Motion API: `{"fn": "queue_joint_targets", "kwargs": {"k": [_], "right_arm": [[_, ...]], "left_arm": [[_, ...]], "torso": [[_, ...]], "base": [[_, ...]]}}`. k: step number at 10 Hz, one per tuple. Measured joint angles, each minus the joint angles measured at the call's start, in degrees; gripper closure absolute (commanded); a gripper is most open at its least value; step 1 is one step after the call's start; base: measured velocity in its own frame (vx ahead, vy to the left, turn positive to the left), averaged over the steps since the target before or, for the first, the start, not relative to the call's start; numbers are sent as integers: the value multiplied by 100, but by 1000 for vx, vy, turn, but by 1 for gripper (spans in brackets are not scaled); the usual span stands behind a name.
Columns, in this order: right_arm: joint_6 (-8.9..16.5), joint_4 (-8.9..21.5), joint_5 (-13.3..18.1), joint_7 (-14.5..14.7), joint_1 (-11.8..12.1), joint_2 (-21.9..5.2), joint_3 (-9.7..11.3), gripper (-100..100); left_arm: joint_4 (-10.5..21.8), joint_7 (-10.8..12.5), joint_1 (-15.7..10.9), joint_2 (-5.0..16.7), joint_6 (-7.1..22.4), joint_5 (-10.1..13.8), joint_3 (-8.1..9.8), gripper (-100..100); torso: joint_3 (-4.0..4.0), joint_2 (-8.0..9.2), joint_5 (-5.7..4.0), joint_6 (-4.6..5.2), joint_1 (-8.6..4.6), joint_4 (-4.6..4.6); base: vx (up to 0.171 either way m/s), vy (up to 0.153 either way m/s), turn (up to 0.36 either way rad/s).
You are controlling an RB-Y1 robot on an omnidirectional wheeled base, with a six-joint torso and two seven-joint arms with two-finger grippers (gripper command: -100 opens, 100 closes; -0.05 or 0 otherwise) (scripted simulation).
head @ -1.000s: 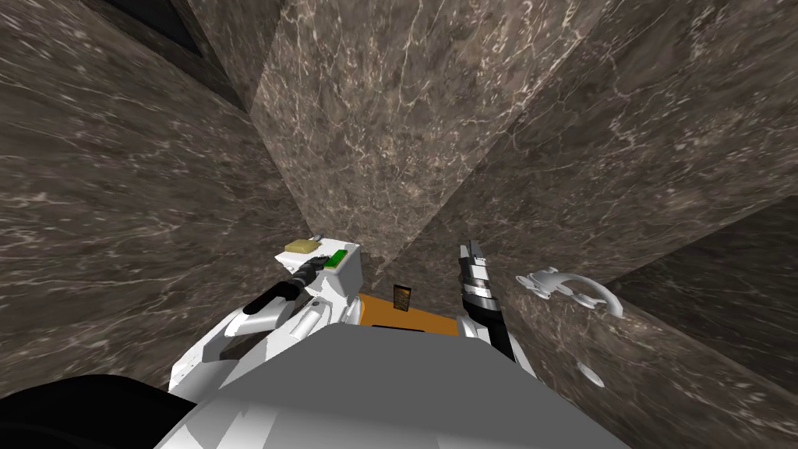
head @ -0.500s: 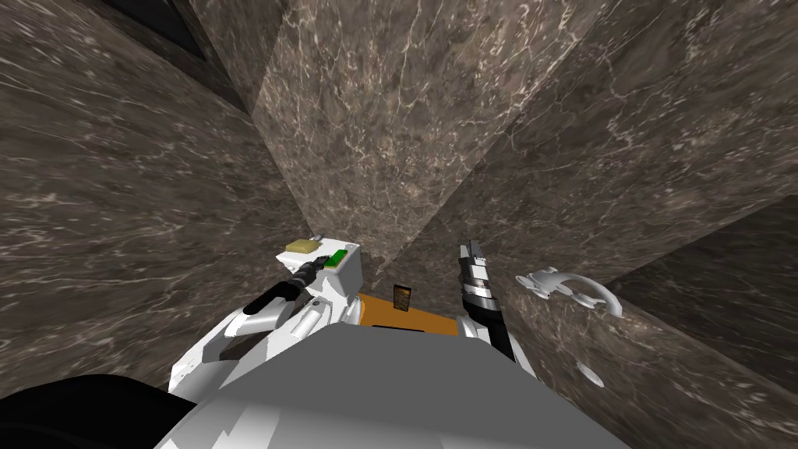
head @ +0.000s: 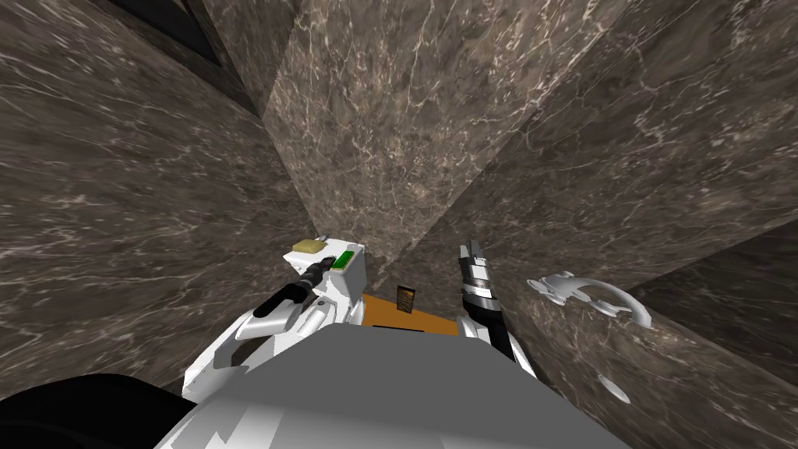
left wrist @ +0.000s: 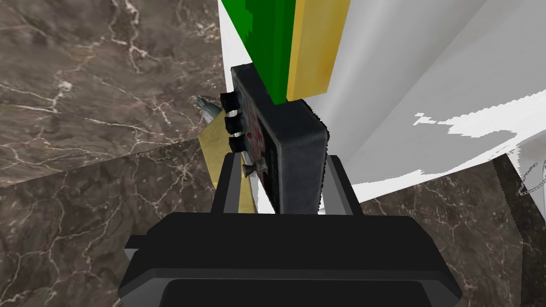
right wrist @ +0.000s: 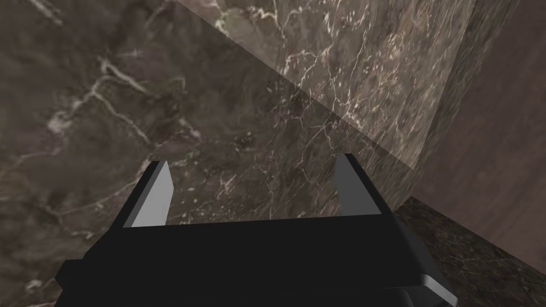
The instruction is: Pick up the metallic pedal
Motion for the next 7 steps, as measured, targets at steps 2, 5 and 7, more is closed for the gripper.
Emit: {"fn": "queue_joint_targets", "kwargs": {"k": [2, 5, 7], "right_arm": [[0, 0, 0, 0, 0, 0, 0, 0], [0, 0, 0, 0, 0, 0, 0, 0], [0, 0, 0, 0, 0, 0, 0, 0]], "left_arm": [[-317, -62, 87, -286, 120, -245, -145, 100], [-823, -168, 267, -753, 305, -612, -364, 100], [-1139, -266, 350, -1119, 437, -943, -571, 100]], "torso": [[2, 7, 3, -5, 2, -4], [-1, 4, 8, -9, 10, -7], [0, 7, 10, -10, 22, -7]], "base": [[11, 78, 48], [20, 86, 69], [8, 98, 46]]}}
